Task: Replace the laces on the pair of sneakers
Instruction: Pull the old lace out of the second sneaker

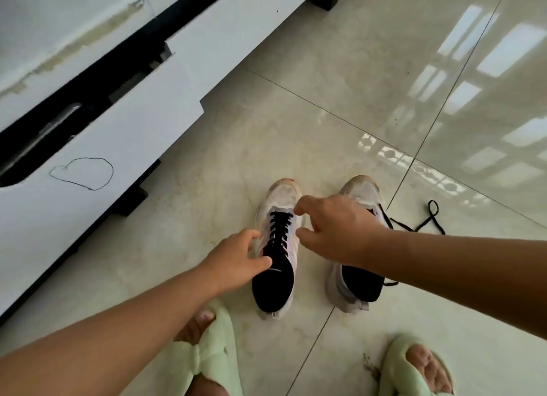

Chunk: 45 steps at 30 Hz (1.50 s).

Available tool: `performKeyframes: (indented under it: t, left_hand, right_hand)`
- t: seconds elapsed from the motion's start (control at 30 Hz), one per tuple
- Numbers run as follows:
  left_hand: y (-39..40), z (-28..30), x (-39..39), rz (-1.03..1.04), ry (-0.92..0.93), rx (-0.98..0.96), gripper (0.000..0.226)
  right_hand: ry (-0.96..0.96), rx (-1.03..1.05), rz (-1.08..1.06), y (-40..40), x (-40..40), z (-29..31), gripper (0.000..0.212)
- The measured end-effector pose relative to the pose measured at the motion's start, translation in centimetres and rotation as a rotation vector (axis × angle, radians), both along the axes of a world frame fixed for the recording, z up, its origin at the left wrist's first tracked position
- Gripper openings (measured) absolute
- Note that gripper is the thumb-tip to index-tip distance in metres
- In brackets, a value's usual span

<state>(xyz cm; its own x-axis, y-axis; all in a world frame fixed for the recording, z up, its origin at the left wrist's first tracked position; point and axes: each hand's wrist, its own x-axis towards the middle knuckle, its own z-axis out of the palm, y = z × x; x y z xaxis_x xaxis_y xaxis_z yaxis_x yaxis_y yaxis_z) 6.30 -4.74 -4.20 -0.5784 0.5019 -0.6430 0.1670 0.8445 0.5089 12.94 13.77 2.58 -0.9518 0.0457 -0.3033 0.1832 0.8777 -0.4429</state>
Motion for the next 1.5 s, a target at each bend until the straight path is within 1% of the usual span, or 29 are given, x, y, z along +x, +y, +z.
performKeyframes:
  t: [0.1, 0.23, 0.3, 0.43, 0.5, 0.57, 0.67, 0.8, 0.87, 0.93, 1.0, 1.1, 1.17, 1.23, 1.3, 1.4, 1.5]
  left_hand:
    - [-0.9, -0.4, 0.5, 0.006, -0.014, 0.016, 0.070]
    - [-1.3, -1.6, 1.3, -0.008, 0.039, 0.041, 0.074]
    - [-1.3, -2.2, 1.6, -0.014, 0.082, 0.080, 0.070]
    - [-1.6, -3.5, 2.0, 0.016, 0.136, 0.192, 0.052]
    - [-1.6, -3.8, 2.1, 0.041, 0.167, 0.220, 0.044]
    - [-1.5, -4.2, 2.2, 0.060, 0.196, 0.246, 0.039]
    - [-1.5, -4.6, 2.1, 0.078, 0.168, 0.290, 0.037]
    - [-1.7, -4.7, 0.5, 0.077, 0.044, 0.349, 0.033]
    - [-1.8, -4.5, -0.3, 0.078, 0.035, 0.394, 0.028]
    - [-1.6, -4.3, -0.7, 0.071, 0.049, 0.404, 0.027]
    - [-1.2, -4.1, -0.7, 0.088, 0.042, 0.401, 0.025]
    - [-0.7, -4.1, 0.0, 0.183, 0.019, 0.416, 0.018]
    - [-0.4, -3.8, 0.5, 0.229, 0.064, 0.423, 0.014]
    - [-0.2, -3.5, 1.0, 0.214, 0.141, 0.407, 0.015]
    - [0.2, -3.2, 1.1, 0.194, 0.139, 0.410, 0.020]
    - [0.6, -3.0, 0.6, 0.252, -0.039, 0.423, 0.022]
    - [0.7, -3.1, 0.0, 0.409, -0.287, 0.449, 0.021]
  right_hand:
    - [-0.018, 0.003, -0.017, -2.2, -1.0, -1.1, 0.027]
    - [-0.080, -0.010, -0.169, -4.3, -1.2, -4.0, 0.027]
    - [-0.070, -0.018, -0.295, -4.9, -1.0, -5.6, 0.029]
    - [0.052, -0.099, -0.615, -5.6, -0.3, -8.3, 0.035]
    - [0.096, -0.159, -0.722, -6.0, 0.2, -9.3, 0.034]
    - [0.109, -0.206, -0.781, -6.3, 0.4, -10.2, 0.036]
    - [0.130, -0.273, -0.812, -6.3, 0.8, -11.0, 0.036]
    - [0.166, -0.395, -0.882, -5.6, 1.3, -10.9, 0.023]
    - [0.164, -0.497, -0.918, -5.5, 1.6, -10.6, 0.021]
    - [0.153, -0.540, -0.911, -5.8, 2.0, -10.4, 0.022]
    - [0.156, -0.527, -0.884, -6.1, 2.2, -10.4, 0.020]
    - [0.172, -0.547, -0.876, -6.5, 2.9, -10.5, 0.021]
    - [0.184, -0.566, -0.868, -6.7, 3.5, -10.6, 0.025]
    - [0.196, -0.465, -0.816, -7.1, 4.0, -10.5, 0.025]
    - [0.234, -0.337, -0.776, -7.5, 4.2, -10.4, 0.020]
    - [0.277, -0.230, -0.794, -8.1, 4.1, -10.2, 0.018]
    - [0.245, -0.230, -0.849, -8.4, 3.7, -9.9, 0.015]
